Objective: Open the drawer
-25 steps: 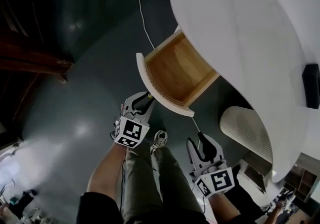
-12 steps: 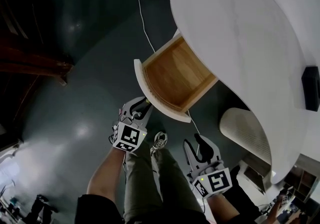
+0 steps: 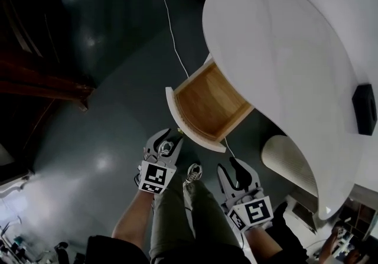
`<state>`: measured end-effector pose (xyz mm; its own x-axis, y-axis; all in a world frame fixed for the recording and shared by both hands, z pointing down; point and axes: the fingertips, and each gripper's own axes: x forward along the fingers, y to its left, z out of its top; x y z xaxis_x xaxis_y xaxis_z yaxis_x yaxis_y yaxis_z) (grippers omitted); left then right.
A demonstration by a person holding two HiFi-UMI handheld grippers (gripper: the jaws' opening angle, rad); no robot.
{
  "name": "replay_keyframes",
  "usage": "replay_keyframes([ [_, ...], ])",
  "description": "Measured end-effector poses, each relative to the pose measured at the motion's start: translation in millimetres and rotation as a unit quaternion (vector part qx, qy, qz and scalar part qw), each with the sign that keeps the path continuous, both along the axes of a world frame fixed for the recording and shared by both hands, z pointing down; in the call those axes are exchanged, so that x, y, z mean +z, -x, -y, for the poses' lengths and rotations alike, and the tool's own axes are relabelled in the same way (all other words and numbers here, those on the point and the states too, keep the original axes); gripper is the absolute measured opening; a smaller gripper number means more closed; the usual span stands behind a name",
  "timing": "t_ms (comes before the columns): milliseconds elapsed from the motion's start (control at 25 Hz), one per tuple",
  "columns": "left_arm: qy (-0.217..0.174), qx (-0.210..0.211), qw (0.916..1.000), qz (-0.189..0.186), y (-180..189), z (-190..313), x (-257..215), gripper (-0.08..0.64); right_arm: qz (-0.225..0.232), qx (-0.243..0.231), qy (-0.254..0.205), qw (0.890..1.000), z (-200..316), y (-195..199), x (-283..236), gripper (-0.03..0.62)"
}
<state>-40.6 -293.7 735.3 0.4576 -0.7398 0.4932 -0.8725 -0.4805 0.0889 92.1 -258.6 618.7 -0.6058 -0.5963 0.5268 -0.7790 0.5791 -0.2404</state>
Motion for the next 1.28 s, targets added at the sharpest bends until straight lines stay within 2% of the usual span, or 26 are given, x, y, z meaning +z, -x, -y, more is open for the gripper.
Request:
replay_keyframes([
  [440, -0.059, -0.027, 0.9975, 0.03, 31, -9, -126, 0.161, 0.01, 0.014, -0.019, 1.0, 13, 5, -53, 0.15],
  [720, -0.095, -0.041, 0.9946, 0.002, 31, -13, -211, 0.157, 0.015, 0.008, -0.049, 0.999, 23, 9, -102, 0.142],
  [920, -0.108, -0.036, 0.9935, -0.005, 31, -22, -257, 0.12, 0.02, 0.016, -0.073, 0.997, 24, 13, -137, 0.086],
  [1280, -0.131, 0.004, 0.9912, 0.015, 12, -26, -326, 0.048, 0.023, 0.041, -0.085, 0.995, 15, -8, -191, 0.005],
])
